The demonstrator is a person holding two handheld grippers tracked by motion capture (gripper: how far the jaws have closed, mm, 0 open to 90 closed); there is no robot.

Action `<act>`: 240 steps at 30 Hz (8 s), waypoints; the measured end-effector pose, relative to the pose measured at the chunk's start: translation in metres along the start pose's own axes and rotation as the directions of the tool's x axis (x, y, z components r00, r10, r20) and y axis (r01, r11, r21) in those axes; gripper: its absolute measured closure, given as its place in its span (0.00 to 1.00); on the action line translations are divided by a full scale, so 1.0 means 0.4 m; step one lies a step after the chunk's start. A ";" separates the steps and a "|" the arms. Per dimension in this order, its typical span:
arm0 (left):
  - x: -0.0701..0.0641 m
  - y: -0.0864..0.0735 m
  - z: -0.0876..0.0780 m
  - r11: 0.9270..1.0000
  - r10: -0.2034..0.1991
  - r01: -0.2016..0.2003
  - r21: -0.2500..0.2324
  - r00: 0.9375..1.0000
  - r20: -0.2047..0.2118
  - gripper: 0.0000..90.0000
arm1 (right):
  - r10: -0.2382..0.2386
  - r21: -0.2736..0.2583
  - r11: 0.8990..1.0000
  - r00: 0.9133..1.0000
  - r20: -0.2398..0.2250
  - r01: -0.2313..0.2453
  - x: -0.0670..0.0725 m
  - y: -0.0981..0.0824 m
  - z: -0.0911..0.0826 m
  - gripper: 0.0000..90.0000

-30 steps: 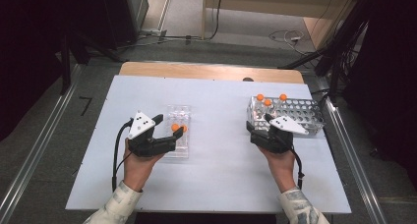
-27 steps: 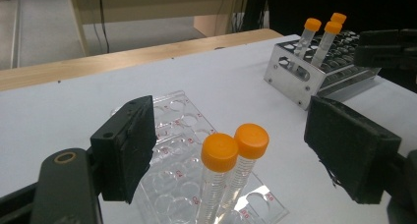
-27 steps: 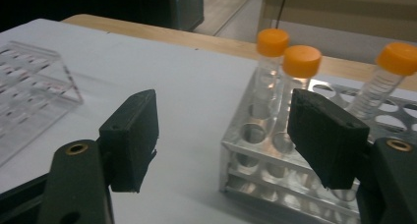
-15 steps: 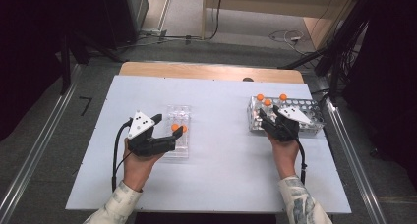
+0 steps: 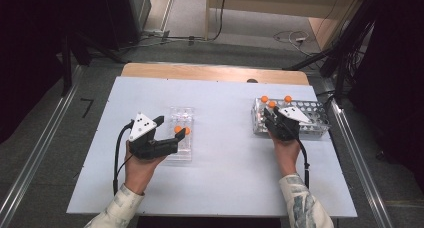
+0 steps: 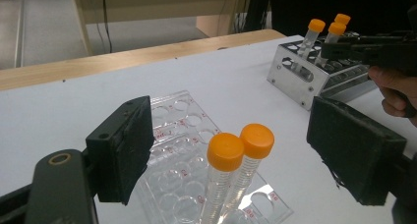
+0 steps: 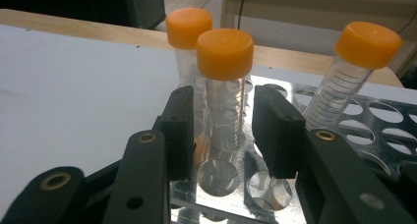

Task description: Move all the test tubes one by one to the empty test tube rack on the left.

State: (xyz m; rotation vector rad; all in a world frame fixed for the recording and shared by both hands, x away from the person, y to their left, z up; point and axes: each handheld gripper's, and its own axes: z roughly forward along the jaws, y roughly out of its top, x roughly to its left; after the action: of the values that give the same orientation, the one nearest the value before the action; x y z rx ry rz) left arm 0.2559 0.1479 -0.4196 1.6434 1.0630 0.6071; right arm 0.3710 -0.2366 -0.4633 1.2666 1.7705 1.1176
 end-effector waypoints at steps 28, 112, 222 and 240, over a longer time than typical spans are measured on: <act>0.004 -0.001 -0.001 1.000 -0.004 0.004 0.004 1.000 -0.005 0.20 | -0.001 -0.062 0.998 1.000 0.018 0.002 -0.005 0.012 -0.022 0.80; -0.171 -0.047 0.022 0.994 0.099 -0.107 0.017 0.964 0.246 0.32 | -0.184 -0.021 0.979 0.836 -0.518 0.203 0.285 -0.057 -0.220 0.80; -0.078 -0.043 0.015 0.992 0.126 -0.126 0.003 0.991 0.037 0.78 | -0.155 0.060 0.969 0.775 -0.613 0.242 0.327 -0.061 -0.217 0.22; -0.081 -0.047 0.014 0.993 0.120 -0.121 0.006 0.992 0.049 0.72 | -0.154 0.065 0.968 0.774 -0.614 0.244 0.329 -0.062 -0.217 0.22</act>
State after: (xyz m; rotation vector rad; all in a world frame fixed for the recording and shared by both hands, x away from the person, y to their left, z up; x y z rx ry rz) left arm 0.2386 0.1182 -0.4355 1.7310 0.9375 0.6387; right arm 0.2466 -0.1369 -0.4574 0.7975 2.4322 1.3921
